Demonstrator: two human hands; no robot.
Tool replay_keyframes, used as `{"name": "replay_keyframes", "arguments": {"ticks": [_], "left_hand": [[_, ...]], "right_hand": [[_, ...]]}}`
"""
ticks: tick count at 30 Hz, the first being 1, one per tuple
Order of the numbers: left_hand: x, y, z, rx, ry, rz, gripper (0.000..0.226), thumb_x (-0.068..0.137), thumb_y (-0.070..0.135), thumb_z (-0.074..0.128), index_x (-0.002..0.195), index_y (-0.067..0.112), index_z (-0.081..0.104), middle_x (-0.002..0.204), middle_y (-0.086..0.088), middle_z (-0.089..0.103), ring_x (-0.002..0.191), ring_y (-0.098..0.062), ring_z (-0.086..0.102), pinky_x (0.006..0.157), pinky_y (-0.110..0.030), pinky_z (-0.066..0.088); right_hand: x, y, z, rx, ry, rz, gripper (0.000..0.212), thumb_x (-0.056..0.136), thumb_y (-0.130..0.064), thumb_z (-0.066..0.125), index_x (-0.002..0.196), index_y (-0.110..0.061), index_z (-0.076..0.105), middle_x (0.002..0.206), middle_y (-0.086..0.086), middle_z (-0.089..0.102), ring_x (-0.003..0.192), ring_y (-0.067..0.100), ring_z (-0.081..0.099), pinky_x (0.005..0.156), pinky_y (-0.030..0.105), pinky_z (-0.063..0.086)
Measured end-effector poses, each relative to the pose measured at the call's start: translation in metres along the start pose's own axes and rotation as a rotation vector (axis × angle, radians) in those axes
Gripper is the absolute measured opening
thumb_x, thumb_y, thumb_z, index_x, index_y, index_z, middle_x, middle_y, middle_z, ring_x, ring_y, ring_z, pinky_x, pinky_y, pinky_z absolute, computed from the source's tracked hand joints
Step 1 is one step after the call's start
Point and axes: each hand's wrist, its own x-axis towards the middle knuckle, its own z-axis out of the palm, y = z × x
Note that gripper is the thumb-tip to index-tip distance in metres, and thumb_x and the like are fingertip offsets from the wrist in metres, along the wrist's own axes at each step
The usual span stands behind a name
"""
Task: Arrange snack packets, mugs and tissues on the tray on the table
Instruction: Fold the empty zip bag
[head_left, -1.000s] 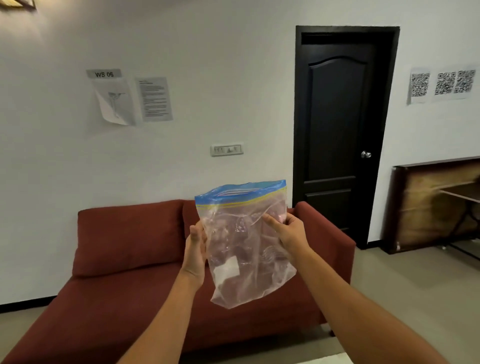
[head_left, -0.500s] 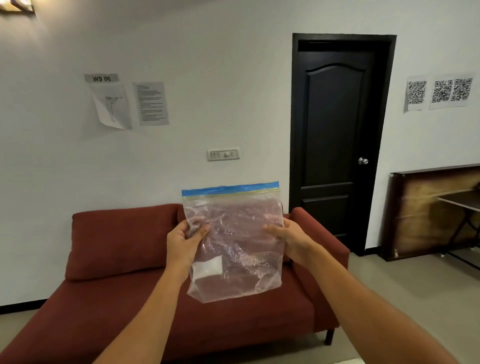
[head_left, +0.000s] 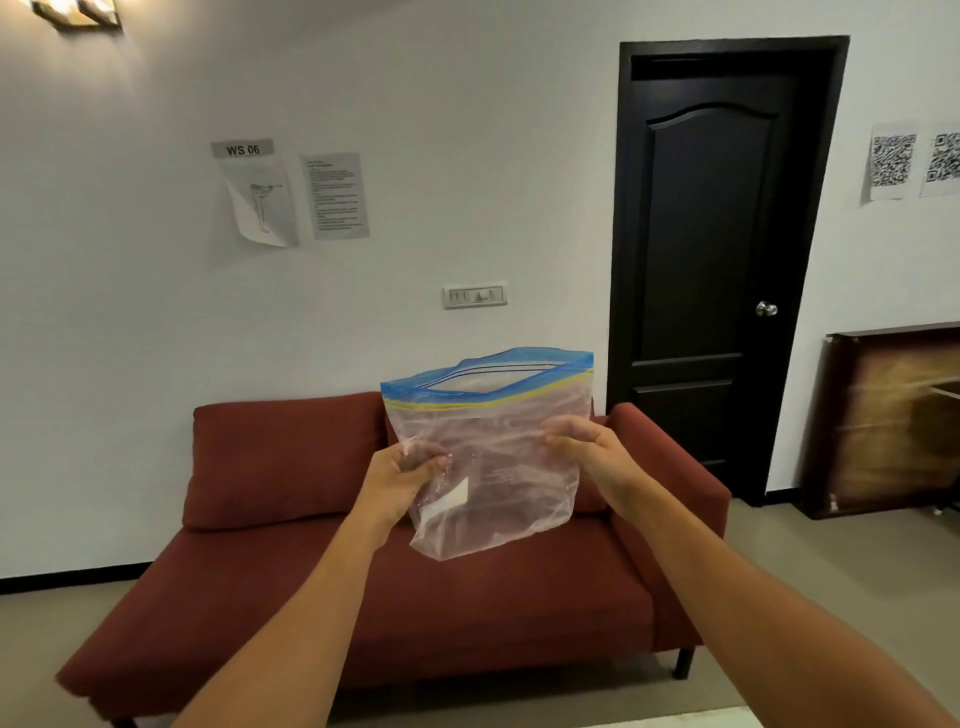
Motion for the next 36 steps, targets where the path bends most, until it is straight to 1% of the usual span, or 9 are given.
{"name": "replay_keyframes", "arguments": {"ticks": [2, 5, 8, 10, 20, 24, 29, 32, 36], "left_hand": [[-0.001, 0.003, -0.002, -0.01, 0.02, 0.015, 0.011, 0.084, 0.003, 0.078, 0.084, 0.014, 0.08, 0.072, -0.013, 0.068, 0.049, -0.013, 0.05, 0.044, -0.021, 0.044], [-0.002, 0.008, -0.008, -0.034, 0.026, 0.0, 0.008, 0.086, 0.01, 0.078, 0.093, 0.012, 0.08, 0.08, -0.009, 0.074, 0.064, -0.016, 0.061, 0.053, -0.021, 0.052], [-0.003, 0.012, -0.017, -0.037, 0.017, -0.033, 0.014, 0.094, 0.019, 0.07, 0.106, 0.019, 0.078, 0.095, -0.002, 0.079, 0.084, -0.016, 0.073, 0.068, -0.024, 0.059], [-0.007, 0.014, -0.021, -0.001, -0.023, -0.031, 0.016, 0.097, 0.021, 0.065, 0.104, 0.028, 0.077, 0.099, 0.001, 0.079, 0.088, -0.013, 0.075, 0.068, -0.023, 0.058], [-0.006, 0.022, -0.039, 0.133, -0.026, 0.036, 0.017, 0.095, 0.003, 0.064, 0.103, 0.013, 0.075, 0.086, -0.004, 0.078, 0.069, -0.017, 0.073, 0.052, -0.03, 0.056], [-0.004, 0.024, -0.04, 0.08, -0.06, 0.024, 0.045, 0.083, -0.017, 0.058, 0.083, 0.021, 0.08, 0.082, 0.001, 0.078, 0.066, -0.012, 0.071, 0.055, -0.025, 0.057], [-0.001, 0.022, -0.039, 0.076, -0.048, -0.064, 0.044, 0.088, -0.016, 0.054, 0.069, 0.017, 0.077, 0.068, -0.002, 0.072, 0.055, -0.014, 0.062, 0.048, -0.024, 0.054], [0.0, 0.021, -0.042, 0.121, -0.089, -0.075, 0.051, 0.085, -0.024, 0.045, 0.063, 0.012, 0.074, 0.07, 0.001, 0.074, 0.064, -0.019, 0.061, 0.052, -0.022, 0.054], [-0.002, 0.025, -0.04, 0.223, -0.169, -0.073, 0.046, 0.086, -0.023, 0.044, 0.09, 0.005, 0.081, 0.104, -0.003, 0.079, 0.089, -0.024, 0.072, 0.08, -0.035, 0.06]], "right_hand": [[-0.002, -0.001, 0.0, -0.036, -0.056, 0.003, 0.025, 0.089, -0.012, 0.072, 0.113, -0.017, 0.075, 0.112, 0.009, 0.076, 0.104, 0.02, 0.072, 0.086, 0.026, 0.056], [-0.005, -0.003, 0.003, -0.109, -0.113, -0.031, 0.023, 0.093, -0.007, 0.068, 0.114, -0.014, 0.075, 0.11, 0.01, 0.076, 0.103, 0.02, 0.073, 0.083, 0.024, 0.057], [-0.008, -0.007, 0.006, -0.188, -0.093, -0.093, 0.026, 0.096, -0.002, 0.062, 0.111, -0.018, 0.077, 0.089, 0.007, 0.078, 0.077, 0.016, 0.072, 0.071, 0.026, 0.058], [-0.007, -0.01, 0.008, -0.26, -0.061, -0.149, 0.032, 0.099, -0.003, 0.058, 0.109, -0.026, 0.078, 0.077, 0.001, 0.073, 0.066, 0.013, 0.064, 0.066, 0.028, 0.056], [-0.006, -0.026, -0.007, -0.098, 0.029, -0.086, 0.033, 0.092, 0.006, 0.064, 0.085, -0.02, 0.083, 0.082, 0.004, 0.079, 0.074, 0.012, 0.073, 0.066, 0.021, 0.058], [-0.001, -0.019, -0.009, -0.089, 0.172, -0.101, 0.054, 0.082, 0.026, 0.051, 0.068, -0.018, 0.08, 0.084, 0.0, 0.078, 0.08, 0.014, 0.072, 0.07, 0.024, 0.059], [0.003, -0.004, -0.014, -0.237, 0.255, -0.132, 0.065, 0.069, 0.027, 0.033, 0.062, -0.023, 0.074, 0.073, -0.008, 0.075, 0.072, 0.002, 0.068, 0.068, 0.013, 0.052], [0.003, 0.001, -0.018, -0.267, 0.205, -0.114, 0.064, 0.071, 0.024, 0.033, 0.063, -0.025, 0.074, 0.076, -0.007, 0.075, 0.073, 0.001, 0.066, 0.069, 0.014, 0.051], [0.004, 0.0, -0.019, -0.208, 0.119, 0.034, 0.047, 0.075, 0.011, 0.038, 0.067, -0.017, 0.075, 0.089, 0.001, 0.078, 0.076, 0.008, 0.067, 0.076, 0.024, 0.052]]}}
